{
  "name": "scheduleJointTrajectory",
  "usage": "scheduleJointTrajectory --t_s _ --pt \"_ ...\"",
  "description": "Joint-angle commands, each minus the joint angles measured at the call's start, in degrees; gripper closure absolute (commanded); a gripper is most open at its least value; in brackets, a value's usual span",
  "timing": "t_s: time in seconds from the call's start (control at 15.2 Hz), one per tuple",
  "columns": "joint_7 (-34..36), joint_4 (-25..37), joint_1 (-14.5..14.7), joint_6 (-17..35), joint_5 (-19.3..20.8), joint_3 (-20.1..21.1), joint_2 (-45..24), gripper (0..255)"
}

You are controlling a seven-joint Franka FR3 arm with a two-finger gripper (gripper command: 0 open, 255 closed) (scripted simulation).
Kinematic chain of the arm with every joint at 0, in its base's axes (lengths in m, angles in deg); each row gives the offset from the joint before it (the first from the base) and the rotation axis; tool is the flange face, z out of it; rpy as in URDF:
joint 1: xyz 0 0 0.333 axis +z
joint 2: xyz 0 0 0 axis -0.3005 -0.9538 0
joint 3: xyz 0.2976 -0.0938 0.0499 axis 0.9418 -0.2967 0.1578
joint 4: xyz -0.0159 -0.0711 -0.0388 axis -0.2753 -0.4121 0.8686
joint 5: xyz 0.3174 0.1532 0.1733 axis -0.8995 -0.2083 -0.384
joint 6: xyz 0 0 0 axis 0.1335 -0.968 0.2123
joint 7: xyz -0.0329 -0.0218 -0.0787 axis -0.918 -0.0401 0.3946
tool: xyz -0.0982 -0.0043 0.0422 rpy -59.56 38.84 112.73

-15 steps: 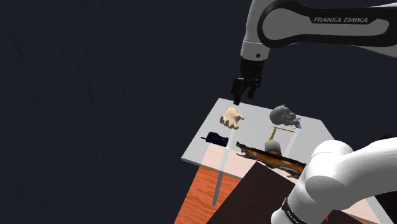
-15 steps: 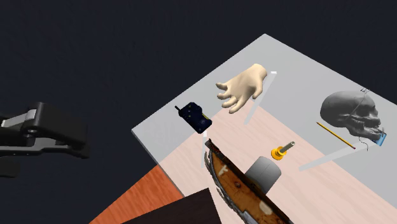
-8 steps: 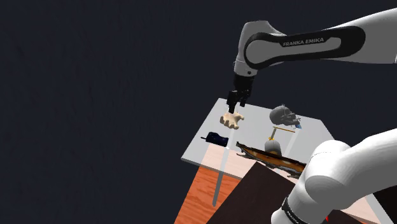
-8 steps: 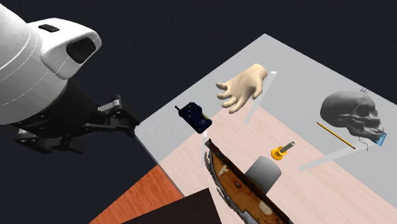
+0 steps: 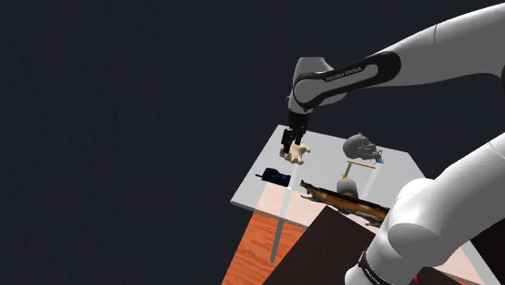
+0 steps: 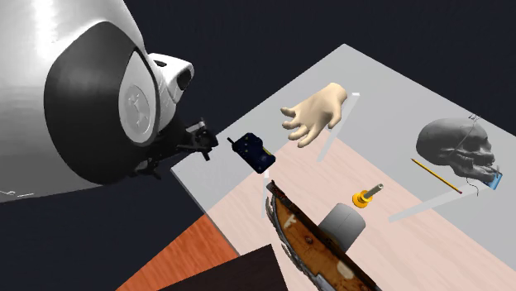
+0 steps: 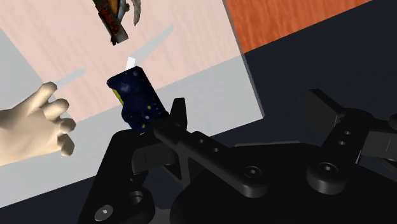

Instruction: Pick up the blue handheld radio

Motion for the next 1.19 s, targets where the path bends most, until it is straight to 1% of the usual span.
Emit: scheduleJointTrajectory --t_s 0.0,0.26,0.59,0.86,1.12 --pt "-2.97 1.17 0.17 3.18 -0.58 -1.54 -4.24 0" --pt "-9.14 3.92 0.49 9.05 -3.08 -4.03 -13.06 0" --pt "-17.77 9.29 0.09 14.73 -8.48 -5.54 -24.82 0" --pt "-24.56 15.08 -1.59 17.66 -13.39 -4.87 -34.36 0" --pt "-30.22 22.15 -4.24 19.25 -17.31 -2.96 -43.71 0"
